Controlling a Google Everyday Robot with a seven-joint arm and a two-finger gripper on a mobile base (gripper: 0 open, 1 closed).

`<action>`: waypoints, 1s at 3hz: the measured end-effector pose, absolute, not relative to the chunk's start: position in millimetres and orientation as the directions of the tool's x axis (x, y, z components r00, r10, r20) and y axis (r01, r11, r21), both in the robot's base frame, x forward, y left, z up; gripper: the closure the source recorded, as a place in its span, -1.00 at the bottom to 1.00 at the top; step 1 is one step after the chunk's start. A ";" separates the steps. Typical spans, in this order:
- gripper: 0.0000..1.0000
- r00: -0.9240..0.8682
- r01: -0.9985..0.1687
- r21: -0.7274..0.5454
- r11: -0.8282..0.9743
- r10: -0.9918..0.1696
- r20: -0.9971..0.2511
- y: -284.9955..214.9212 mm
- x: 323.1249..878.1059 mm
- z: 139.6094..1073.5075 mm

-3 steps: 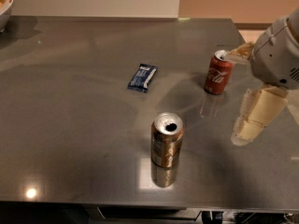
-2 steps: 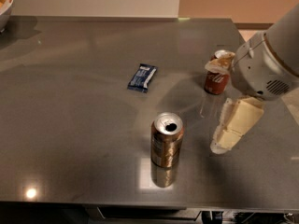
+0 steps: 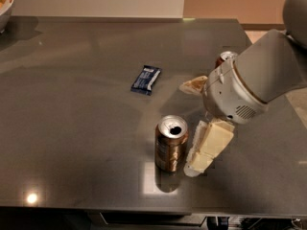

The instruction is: Pick orange can

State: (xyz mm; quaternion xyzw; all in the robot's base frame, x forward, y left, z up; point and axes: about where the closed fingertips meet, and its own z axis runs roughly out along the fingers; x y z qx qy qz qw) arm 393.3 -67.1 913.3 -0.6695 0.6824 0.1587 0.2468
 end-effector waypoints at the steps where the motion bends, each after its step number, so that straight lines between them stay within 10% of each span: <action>1: -1.00 0.032 -0.994 -0.104 0.035 -0.812 -0.583 -49.5 387.6 901.8; 3: -0.66 0.053 -0.991 -0.129 0.031 -0.795 -0.604 -39.6 391.2 890.0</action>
Offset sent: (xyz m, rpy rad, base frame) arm -0.0040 0.0332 -0.0308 0.0930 -0.0171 0.0377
